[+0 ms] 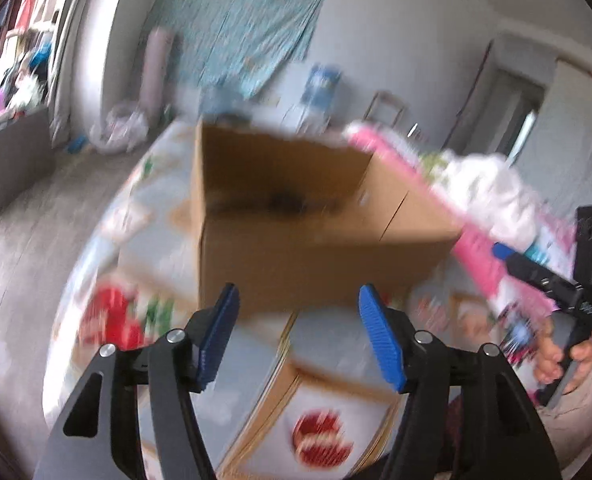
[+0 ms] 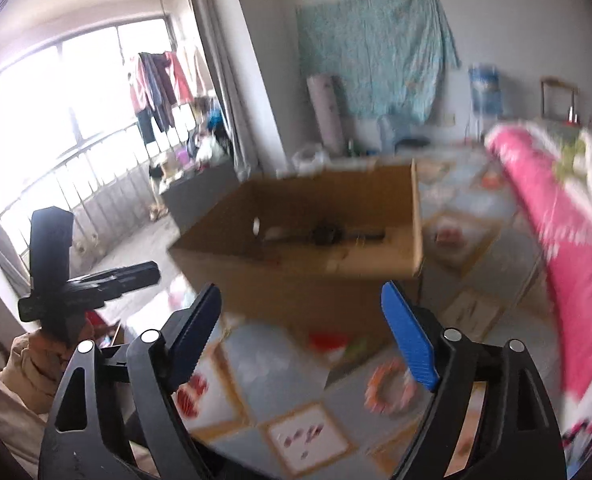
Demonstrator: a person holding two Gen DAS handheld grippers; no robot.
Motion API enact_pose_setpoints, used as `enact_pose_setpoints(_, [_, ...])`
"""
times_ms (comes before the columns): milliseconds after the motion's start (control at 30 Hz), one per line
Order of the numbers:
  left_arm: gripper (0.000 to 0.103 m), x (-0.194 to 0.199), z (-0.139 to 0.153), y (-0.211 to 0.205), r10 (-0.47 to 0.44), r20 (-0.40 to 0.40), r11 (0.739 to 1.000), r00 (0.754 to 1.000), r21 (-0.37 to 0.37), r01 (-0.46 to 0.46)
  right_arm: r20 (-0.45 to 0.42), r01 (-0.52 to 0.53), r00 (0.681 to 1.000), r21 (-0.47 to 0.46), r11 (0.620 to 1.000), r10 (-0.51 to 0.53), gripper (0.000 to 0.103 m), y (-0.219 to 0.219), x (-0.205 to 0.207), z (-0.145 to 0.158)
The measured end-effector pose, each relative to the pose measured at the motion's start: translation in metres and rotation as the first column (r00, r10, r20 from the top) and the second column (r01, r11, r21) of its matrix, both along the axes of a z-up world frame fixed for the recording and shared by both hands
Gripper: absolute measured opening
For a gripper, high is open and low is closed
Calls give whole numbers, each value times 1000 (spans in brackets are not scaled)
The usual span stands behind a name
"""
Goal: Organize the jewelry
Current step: 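Move the open right gripper back over the table toward the bead bracelet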
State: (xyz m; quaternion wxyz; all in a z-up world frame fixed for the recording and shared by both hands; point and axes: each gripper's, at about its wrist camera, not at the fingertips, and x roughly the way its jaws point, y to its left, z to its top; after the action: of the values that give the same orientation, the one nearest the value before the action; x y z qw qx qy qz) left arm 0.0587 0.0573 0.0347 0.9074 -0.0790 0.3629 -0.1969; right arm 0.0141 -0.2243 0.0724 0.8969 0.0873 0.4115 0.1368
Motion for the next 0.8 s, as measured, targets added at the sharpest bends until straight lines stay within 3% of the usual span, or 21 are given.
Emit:
enact_pose_setpoints(100, [61,6,-33,-15,31,-91,995,995,100,-22,-125,34,991,-45,998,-40,79,13,6,-34])
enact_pose_setpoints(167, [61,11,-48,-22,32,-135,992,990,127,-14,-199,35,978,-100,994,-54,79,26,13,-55])
enact_pose_setpoints(267, [61,15,-63,-31,24,-175,991,984,133,0,-233,-7,972,-119,993,-21,79,45,13,-67])
enact_pose_setpoints(467, [74,12,-67,-40,19,-155,984,988,176,9,-262,-46,965,-192,980,-6,79,63,17,-78])
enact_pose_setpoints(700, [94,8,-76,-60,34,-164,960,986,281,14,-327,11,942,-209,978,-81,83,53,22,-90])
enact_pose_setpoints(800, [97,5,-78,-62,51,-167,953,985,304,2,-329,30,939,-201,979,-97,84,43,14,-91])
